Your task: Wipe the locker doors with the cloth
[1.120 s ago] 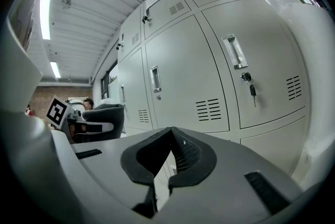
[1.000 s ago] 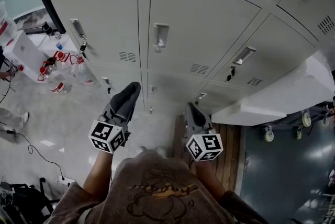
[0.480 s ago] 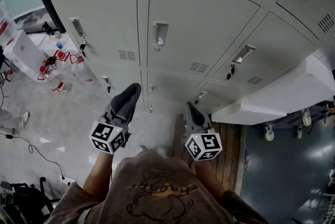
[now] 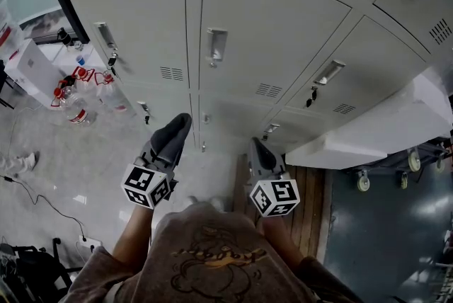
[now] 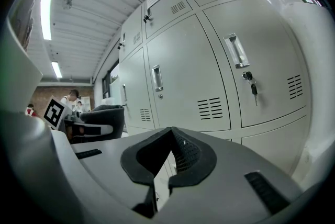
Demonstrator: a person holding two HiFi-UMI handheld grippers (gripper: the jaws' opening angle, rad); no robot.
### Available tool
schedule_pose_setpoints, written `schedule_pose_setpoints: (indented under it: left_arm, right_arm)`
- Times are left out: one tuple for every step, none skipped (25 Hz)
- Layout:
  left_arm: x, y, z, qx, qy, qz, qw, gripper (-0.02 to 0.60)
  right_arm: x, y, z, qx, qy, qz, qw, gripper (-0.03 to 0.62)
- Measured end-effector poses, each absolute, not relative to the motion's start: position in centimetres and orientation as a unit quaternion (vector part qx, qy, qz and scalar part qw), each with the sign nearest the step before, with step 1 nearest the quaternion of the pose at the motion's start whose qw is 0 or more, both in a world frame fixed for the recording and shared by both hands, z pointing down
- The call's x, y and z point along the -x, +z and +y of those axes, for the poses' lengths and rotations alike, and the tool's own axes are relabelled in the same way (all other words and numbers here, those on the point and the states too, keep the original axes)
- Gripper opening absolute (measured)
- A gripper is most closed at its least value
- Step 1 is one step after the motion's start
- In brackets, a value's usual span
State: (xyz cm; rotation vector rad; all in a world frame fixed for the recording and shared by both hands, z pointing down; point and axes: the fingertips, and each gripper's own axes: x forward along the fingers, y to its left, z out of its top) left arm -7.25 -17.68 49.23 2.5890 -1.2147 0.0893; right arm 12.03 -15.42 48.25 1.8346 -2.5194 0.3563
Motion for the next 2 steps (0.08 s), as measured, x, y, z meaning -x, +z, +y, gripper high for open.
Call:
schedule_pose_setpoints:
  left_arm:
    - [7.21,49.25,-17.65,-0.896,0.031,-0.42,0.14,0.038]
    - [7.16,49.27,-17.61,-0.896,0.032,-0.42,0.14,0.038]
  right_arm:
    - [-12.06,48.23,-15.42,-0.585,0.114,-0.803,0.002,-0.002]
    - [-12.1,48.21,-15.41,-0.585,0.114,-0.803,0.002,-0.002]
